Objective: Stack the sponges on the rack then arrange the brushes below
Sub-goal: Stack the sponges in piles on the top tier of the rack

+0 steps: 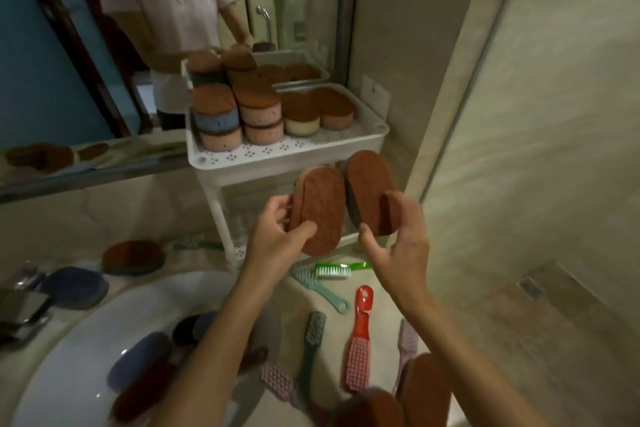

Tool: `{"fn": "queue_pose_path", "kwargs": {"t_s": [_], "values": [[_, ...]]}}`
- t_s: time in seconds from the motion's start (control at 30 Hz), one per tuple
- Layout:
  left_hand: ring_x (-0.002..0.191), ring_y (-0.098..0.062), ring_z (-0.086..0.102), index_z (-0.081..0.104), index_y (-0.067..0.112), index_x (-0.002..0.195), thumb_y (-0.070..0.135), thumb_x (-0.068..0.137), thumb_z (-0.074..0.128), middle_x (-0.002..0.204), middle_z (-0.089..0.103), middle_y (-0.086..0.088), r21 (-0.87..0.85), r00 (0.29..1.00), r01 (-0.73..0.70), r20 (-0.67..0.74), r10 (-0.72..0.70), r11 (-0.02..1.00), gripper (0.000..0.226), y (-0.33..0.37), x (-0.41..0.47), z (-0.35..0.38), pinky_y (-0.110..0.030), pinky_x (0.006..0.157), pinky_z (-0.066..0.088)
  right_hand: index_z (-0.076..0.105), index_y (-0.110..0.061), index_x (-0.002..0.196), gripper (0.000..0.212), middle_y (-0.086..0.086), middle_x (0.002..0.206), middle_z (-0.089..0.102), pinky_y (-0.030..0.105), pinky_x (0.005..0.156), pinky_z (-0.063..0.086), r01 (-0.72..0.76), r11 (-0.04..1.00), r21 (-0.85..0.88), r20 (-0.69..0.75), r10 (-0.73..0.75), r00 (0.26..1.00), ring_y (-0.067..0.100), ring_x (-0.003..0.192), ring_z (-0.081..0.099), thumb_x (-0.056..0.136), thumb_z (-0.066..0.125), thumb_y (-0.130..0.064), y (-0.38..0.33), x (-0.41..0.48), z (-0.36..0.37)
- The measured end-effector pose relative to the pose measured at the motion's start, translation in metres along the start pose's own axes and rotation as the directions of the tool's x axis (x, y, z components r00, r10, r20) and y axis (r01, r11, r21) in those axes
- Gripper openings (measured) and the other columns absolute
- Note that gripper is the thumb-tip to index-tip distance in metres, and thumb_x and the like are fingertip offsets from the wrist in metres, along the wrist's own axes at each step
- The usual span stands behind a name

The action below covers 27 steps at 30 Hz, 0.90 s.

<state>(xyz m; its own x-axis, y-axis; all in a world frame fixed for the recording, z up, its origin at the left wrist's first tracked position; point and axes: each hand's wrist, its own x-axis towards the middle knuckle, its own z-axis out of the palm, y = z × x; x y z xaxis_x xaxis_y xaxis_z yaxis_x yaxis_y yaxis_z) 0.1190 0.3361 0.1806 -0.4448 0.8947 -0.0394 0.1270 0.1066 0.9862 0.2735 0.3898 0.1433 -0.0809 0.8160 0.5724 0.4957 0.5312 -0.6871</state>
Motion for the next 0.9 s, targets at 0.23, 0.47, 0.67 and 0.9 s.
{"fn": "queue_pose_path", "kwargs": {"t_s": [0.23,0.47,0.67,0.9], "values": [[0.077,0.003,0.055,0.041,0.015,0.134,0.018,0.089,0.06,0.097,0.058,0.009,0.04,0.969,-0.21,-0.121,0.213,0.977,0.049,0.078,0.037,-0.041,-0.007,0.059,0.049,0.051,-0.014,0.125,0.051,0.004,0.12,0.054,0.013,0.085,0.039,0.043,0.991,0.128,-0.063,-0.035,0.997,0.005,0.104,0.046,0.079,0.071,-0.023,-0.058,0.072,0.024],[0.103,-0.016,0.051,0.031,0.015,0.135,0.025,0.095,0.048,0.116,0.048,-0.001,-0.028,0.959,-0.132,-0.258,0.12,0.991,0.044,0.124,0.107,-0.071,-0.027,0.079,0.047,0.048,-0.024,0.133,0.052,0.005,0.124,0.058,0.035,0.096,0.048,-0.085,0.987,0.133,0.12,0.069,0.99,0.02,0.112,0.056,0.084,0.063,-0.034,-0.082,0.158,0.062],[0.106,-0.021,0.055,0.047,0.014,0.126,0.017,0.093,0.045,0.119,0.059,-0.007,-0.506,0.972,0.056,-0.169,-0.162,0.861,0.033,0.131,0.161,-0.082,-0.041,0.093,0.047,0.048,-0.021,0.136,0.05,0.01,0.122,0.064,0.039,0.09,0.052,-0.074,0.995,-0.061,0.232,0.086,0.969,0.026,0.106,0.062,0.088,0.058,-0.033,-0.08,0.196,0.095],[0.12,-0.029,0.055,0.048,0.009,0.131,0.012,0.094,0.042,0.13,0.058,-0.014,-0.582,0.964,0.104,-0.14,-0.225,0.807,0.037,0.118,0.176,-0.078,-0.04,0.09,0.046,0.057,-0.023,0.129,0.044,0.009,0.119,0.066,0.029,0.085,0.048,-0.015,0.988,-0.153,0.314,0.063,0.947,0.026,0.11,0.06,0.087,0.059,-0.035,-0.07,0.196,0.115]]}}
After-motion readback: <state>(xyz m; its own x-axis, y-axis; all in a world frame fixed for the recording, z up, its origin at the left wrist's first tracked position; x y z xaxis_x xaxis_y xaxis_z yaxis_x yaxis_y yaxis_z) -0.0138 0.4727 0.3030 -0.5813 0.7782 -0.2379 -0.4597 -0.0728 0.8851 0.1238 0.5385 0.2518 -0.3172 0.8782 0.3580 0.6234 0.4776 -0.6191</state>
